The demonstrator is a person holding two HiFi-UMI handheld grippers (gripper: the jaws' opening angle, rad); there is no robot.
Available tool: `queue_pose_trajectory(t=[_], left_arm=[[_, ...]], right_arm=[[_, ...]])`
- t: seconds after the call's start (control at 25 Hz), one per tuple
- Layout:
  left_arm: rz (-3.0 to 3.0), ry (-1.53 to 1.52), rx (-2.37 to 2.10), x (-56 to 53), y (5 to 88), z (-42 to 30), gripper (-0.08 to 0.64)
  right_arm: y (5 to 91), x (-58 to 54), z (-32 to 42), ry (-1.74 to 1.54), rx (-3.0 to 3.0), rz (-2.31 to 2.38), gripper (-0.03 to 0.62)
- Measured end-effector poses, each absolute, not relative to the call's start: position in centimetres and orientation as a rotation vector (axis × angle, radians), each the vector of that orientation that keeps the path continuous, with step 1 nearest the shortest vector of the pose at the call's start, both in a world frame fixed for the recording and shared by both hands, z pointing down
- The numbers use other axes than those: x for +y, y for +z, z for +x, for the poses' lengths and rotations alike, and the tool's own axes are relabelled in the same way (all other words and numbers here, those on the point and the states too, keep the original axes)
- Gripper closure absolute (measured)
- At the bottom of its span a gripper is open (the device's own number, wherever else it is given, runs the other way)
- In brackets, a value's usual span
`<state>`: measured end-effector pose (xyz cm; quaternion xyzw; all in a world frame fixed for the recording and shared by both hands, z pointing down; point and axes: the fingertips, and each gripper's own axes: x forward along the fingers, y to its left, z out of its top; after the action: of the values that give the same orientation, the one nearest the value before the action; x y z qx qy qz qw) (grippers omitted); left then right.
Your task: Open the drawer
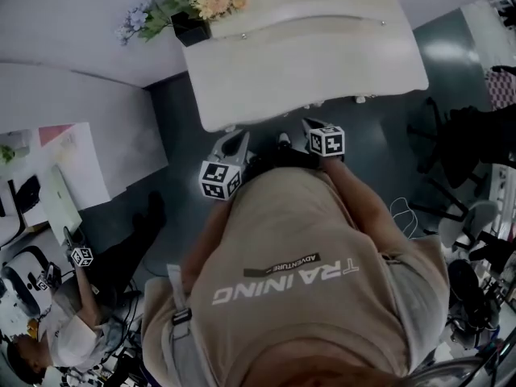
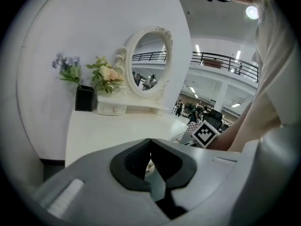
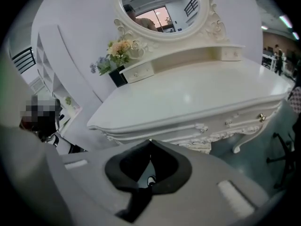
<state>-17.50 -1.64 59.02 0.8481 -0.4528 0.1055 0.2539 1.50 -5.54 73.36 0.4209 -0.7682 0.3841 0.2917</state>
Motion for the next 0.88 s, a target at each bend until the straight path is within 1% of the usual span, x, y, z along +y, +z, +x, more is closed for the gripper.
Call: queue_pose_trajectory(t=[0.16,0.36,0.48,0.88], left_arm=[[2.246,0.3,-1.273,-0.9,60.1,-18.2,0.552],[2.254,0.32,-1.249,-2.3,61.5,-17.1,0.552],[2.234,0.322,-1.233,-1.6,62.3,-16.2,0.552],[2.132,0.311,-1.301,-0.1,63.1,-17.3,0.552]], right_arm=[[75.3,-6.2,1.6,1.083,-1.989,1.098,0.589],[78.9,-8.4,1.9,1.143,-1.926,1.086,0.589],[80.8,-7.8,2.1,1.163,-1.896,1.042,0.589],[82.5,-8.3,-1.5,0.952,-1.966,0.732,0.582]])
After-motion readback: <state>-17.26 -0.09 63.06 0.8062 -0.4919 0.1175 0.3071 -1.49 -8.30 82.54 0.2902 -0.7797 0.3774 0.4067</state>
